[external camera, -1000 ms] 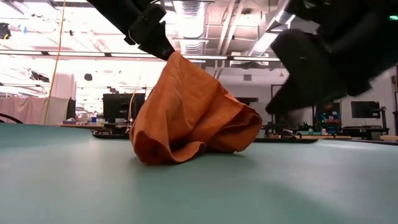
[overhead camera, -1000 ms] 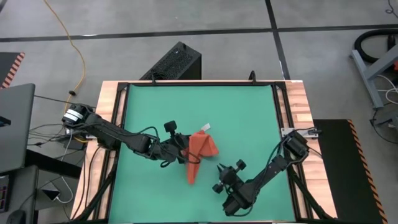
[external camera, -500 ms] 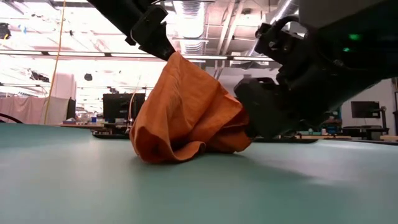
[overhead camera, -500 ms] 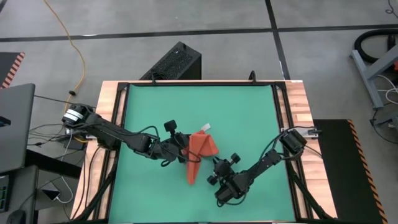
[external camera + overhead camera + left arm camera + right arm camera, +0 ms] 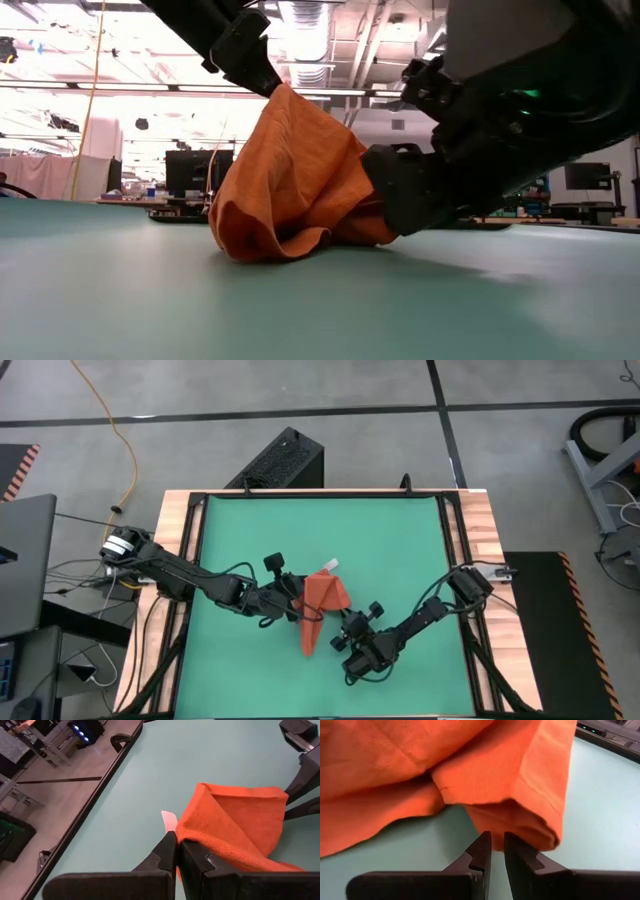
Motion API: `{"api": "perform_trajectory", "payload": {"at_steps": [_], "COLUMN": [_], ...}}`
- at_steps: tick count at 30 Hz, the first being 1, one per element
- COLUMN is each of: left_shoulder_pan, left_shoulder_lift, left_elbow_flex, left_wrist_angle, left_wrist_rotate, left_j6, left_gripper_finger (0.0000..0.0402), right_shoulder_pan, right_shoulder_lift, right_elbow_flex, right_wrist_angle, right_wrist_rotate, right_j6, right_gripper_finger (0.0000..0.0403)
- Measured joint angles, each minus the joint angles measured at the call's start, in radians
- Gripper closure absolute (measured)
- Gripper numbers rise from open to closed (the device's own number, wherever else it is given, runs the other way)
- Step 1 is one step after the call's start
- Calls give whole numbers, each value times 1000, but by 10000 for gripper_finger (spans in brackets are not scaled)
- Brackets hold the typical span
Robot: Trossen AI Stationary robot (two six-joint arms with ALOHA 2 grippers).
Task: Roll napkin
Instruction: Fold the orange table napkin
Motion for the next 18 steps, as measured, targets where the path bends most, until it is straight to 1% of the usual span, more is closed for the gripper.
{"api": "perform_trajectory", "payload": {"at_steps": [6, 13, 18], "left_shoulder_pan": [0, 0, 0], "left_shoulder_lift": [0, 0, 0], "left_elbow_flex": [0, 0, 0], "left_wrist_angle": [0, 0, 0], "left_wrist_rotate": [-1, -1, -1], "left_j6": [0, 9, 11], "left_gripper_finger": [401, 401, 401], "right_shoulder_pan": [-19, -23, -23], "right_shoulder_lift": [0, 0, 0], "right_elbow_flex": [0, 0, 0], "right_wrist_angle": [2, 21, 21], "right_wrist_rotate": [12, 109, 134], "right_j6": [-13, -21, -21], "right_gripper_finger": [329, 329, 329]}}
